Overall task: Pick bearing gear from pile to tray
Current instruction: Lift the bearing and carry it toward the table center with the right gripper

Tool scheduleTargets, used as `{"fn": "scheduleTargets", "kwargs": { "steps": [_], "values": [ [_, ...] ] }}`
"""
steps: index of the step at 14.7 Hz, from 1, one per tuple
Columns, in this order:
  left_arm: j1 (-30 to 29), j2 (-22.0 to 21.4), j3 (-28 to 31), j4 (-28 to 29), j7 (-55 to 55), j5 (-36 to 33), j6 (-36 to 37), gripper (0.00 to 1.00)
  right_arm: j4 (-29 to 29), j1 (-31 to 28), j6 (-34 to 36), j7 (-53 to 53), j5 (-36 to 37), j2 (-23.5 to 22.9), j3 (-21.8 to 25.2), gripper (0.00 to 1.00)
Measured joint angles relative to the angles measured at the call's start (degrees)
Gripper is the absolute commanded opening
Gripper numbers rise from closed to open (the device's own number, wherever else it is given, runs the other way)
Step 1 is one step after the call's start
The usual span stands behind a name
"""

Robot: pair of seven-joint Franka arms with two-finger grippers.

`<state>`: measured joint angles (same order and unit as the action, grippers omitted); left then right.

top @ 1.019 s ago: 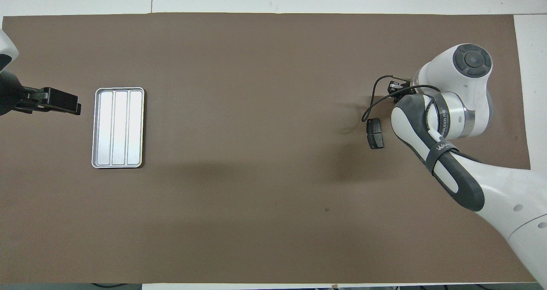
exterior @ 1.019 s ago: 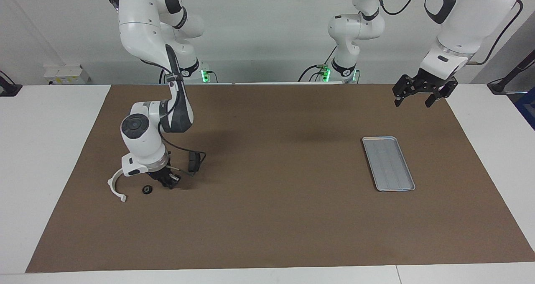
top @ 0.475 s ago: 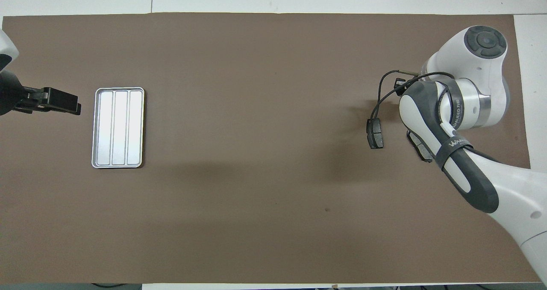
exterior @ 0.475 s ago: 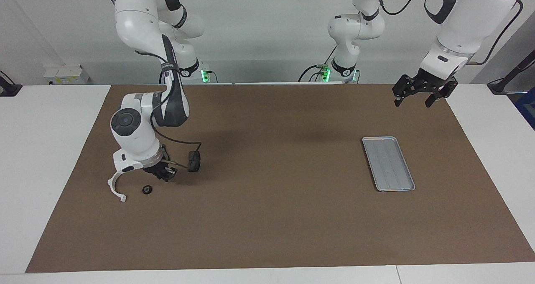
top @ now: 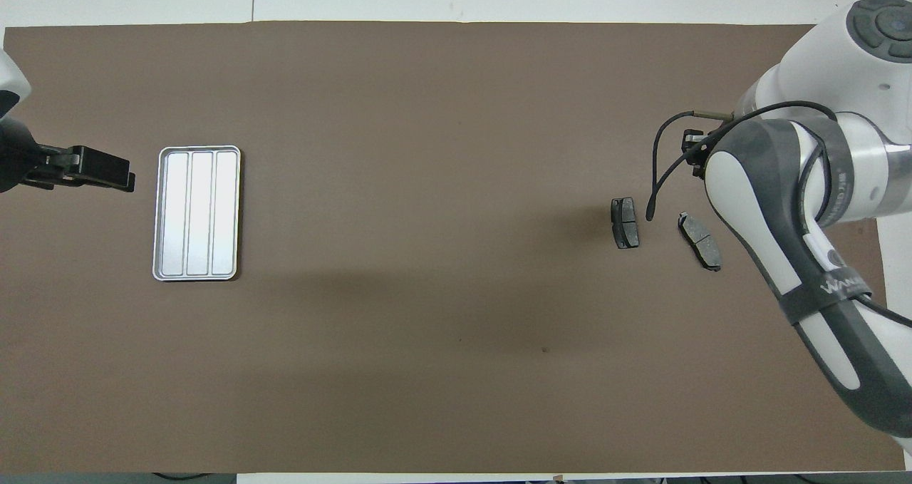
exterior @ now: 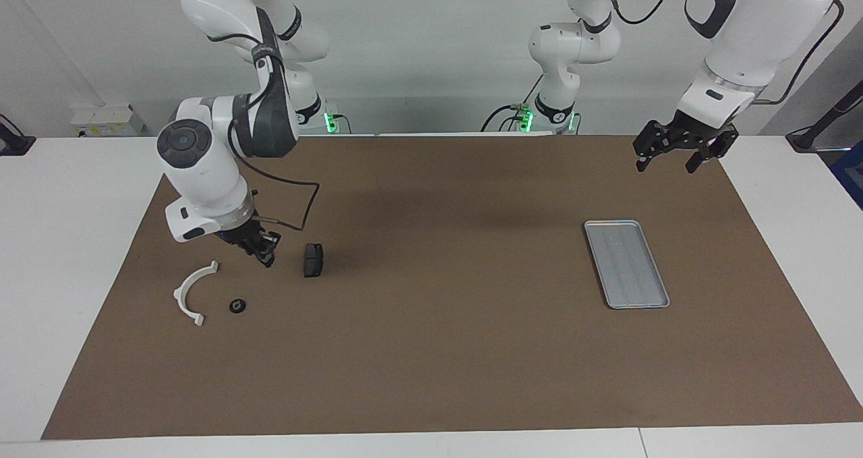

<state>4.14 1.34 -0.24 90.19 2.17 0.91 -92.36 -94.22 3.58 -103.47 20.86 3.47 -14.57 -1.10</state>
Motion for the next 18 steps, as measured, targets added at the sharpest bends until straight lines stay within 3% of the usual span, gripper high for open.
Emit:
{"fn": "scheduleTargets", "kwargs": {
  "steps": [7,11,18],
  "values": [
    [0.0,0.0,0.0,0.0,0.0,0.0,0.0,1.0,1.3,0.6,8.2,-1.15,-0.01,9.32,-4.4,0.0],
    [0.0,0.0,0.0,0.0,0.0,0.0,0.0,1.0,1.29,0.66,9.2,-0.07,-0.78,11.27,-7.33,0.0],
    [0.0,0.0,0.0,0.0,0.0,0.0,0.0,1.0,1.29,1.04,9.16,19.74,-4.23,11.49,-17.86,0.0]
  ]
}}
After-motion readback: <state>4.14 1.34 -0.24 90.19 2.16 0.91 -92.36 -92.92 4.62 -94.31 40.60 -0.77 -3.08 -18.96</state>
